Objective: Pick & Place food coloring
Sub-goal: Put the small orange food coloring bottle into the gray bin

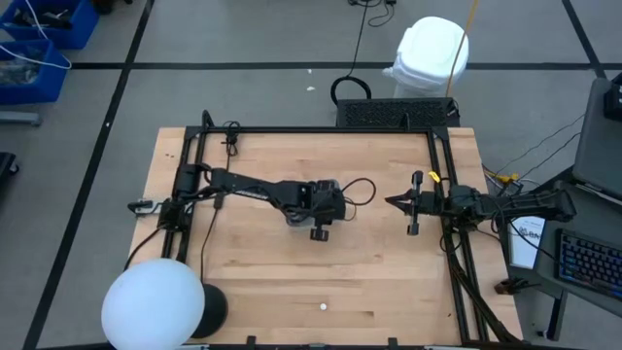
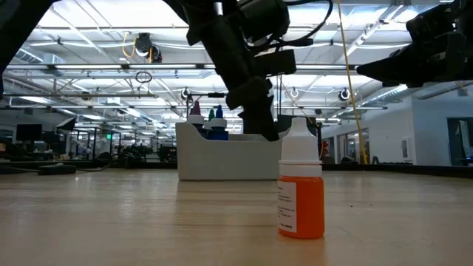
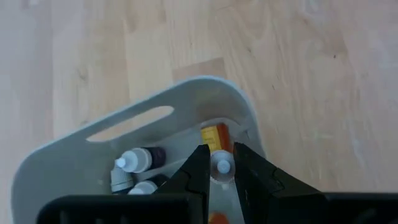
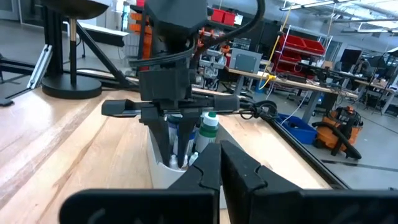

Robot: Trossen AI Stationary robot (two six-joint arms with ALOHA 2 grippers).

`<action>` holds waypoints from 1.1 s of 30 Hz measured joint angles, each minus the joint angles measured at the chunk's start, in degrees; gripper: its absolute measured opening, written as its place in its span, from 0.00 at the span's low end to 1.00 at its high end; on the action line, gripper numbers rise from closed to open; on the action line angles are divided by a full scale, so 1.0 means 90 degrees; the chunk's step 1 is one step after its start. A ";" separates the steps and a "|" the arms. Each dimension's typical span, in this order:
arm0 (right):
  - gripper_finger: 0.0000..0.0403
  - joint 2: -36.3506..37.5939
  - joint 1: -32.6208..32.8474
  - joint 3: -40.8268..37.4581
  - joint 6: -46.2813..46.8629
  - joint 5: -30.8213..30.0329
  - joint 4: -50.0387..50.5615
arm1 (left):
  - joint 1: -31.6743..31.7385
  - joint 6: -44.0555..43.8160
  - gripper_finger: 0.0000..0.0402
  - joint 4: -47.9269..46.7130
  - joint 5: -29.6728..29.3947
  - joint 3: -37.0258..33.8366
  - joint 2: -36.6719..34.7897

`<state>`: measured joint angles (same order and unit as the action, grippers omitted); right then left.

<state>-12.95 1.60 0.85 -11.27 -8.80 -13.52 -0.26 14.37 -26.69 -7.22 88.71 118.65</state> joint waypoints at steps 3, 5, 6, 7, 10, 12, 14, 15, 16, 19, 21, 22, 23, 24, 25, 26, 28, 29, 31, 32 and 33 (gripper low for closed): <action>0.00 0.0000 -0.0001 0.0001 0.0002 0.0000 0.0004 | 0.0002 -0.0063 0.13 -0.0021 0.0173 0.0000 0.0000; 0.00 0.0000 -0.0001 0.0002 0.0002 0.0002 0.0003 | 0.0003 -0.0171 0.13 -0.0027 0.0258 0.0000 0.0000; 0.00 0.0000 0.0001 -0.0001 0.0002 0.0002 0.0007 | 0.0003 -0.0224 0.13 -0.0050 0.0310 0.0000 0.0000; 0.00 0.0000 0.0000 0.0000 0.0002 0.0002 0.0003 | 0.0003 -0.0250 0.14 -0.0088 0.0377 0.0000 0.0000; 0.00 0.0000 -0.0001 -0.0001 0.0002 0.0002 0.0005 | 0.0003 -0.0271 0.21 -0.0198 0.0590 0.0000 0.0000; 0.00 0.0000 -0.0001 0.0001 0.0005 0.0004 0.0002 | 0.0005 -0.0271 0.25 -0.0202 0.0631 0.0000 0.0000; 0.00 0.0000 0.0001 0.0002 0.0005 0.0005 0.0005 | 0.0003 -0.0281 0.29 -0.0202 0.0633 0.0000 0.0000; 0.00 0.0000 -0.0002 0.0002 0.0005 0.0005 0.0002 | 0.0003 -0.0277 0.30 -0.0201 0.0633 0.0000 0.0000; 0.00 0.0000 0.0001 0.0002 0.0005 0.0005 0.0002 | 0.0003 -0.0247 0.31 -0.0200 0.0632 0.0000 0.0000; 0.00 0.0000 0.0000 0.0000 0.0005 0.0005 0.0004 | -0.0002 -0.0015 0.32 -0.0209 0.0607 -0.0002 -0.0071; 0.00 0.0000 -0.0002 0.0000 0.0005 0.0005 0.0002 | -0.0062 0.0060 0.33 -0.0242 0.0471 0.0056 -0.0236; 0.00 0.0001 -0.0001 0.0001 0.0005 0.0005 0.0005 | -0.0104 0.0063 0.33 -0.0228 0.0430 0.0116 -0.0357; 0.00 0.0000 -0.0002 0.0002 0.0005 0.0005 0.0002 | -0.0158 0.0063 0.33 -0.0237 0.0371 0.0200 -0.0477; 0.00 0.0002 0.0001 0.0002 0.0005 0.0005 0.0000 | -0.0227 0.0064 0.33 -0.0262 0.0312 0.0296 -0.0636; 0.00 0.0002 0.0001 0.0002 0.0005 0.0005 0.0004 | -0.0294 0.0068 0.33 -0.0347 0.0261 0.0388 -0.0803; 0.00 0.0000 0.0001 0.0002 0.0006 0.0005 0.0002 | -0.0369 0.0065 0.33 -0.0421 0.0184 0.0462 -0.0948; 0.00 0.0002 -0.0001 0.0002 0.0006 0.0007 0.0003 | -0.0541 -0.0014 0.33 -0.0566 0.0079 0.0527 -0.1330; 0.00 0.0002 -0.0001 0.0002 0.0007 0.0007 0.0002 | -0.0626 -0.0094 0.33 -0.0740 0.0070 0.0522 -0.1506; 0.00 0.0005 -0.0001 0.0001 0.0011 0.0012 0.0000 | -0.0817 -0.0159 0.31 -0.1002 0.0059 0.0402 -0.1916; 0.00 -0.0003 -0.0001 0.0002 0.0059 0.0056 -0.0025 | -0.0899 -0.0193 0.29 -0.1159 0.0058 0.0258 -0.2101; 0.00 -0.0027 -0.0002 0.0002 0.0176 0.0154 -0.0139 | -0.0984 -0.0268 0.26 -0.1209 0.0038 0.0030 -0.2300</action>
<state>-13.20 1.59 0.86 -9.68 -7.41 -14.77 -9.12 11.96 -37.57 -6.88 88.97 97.95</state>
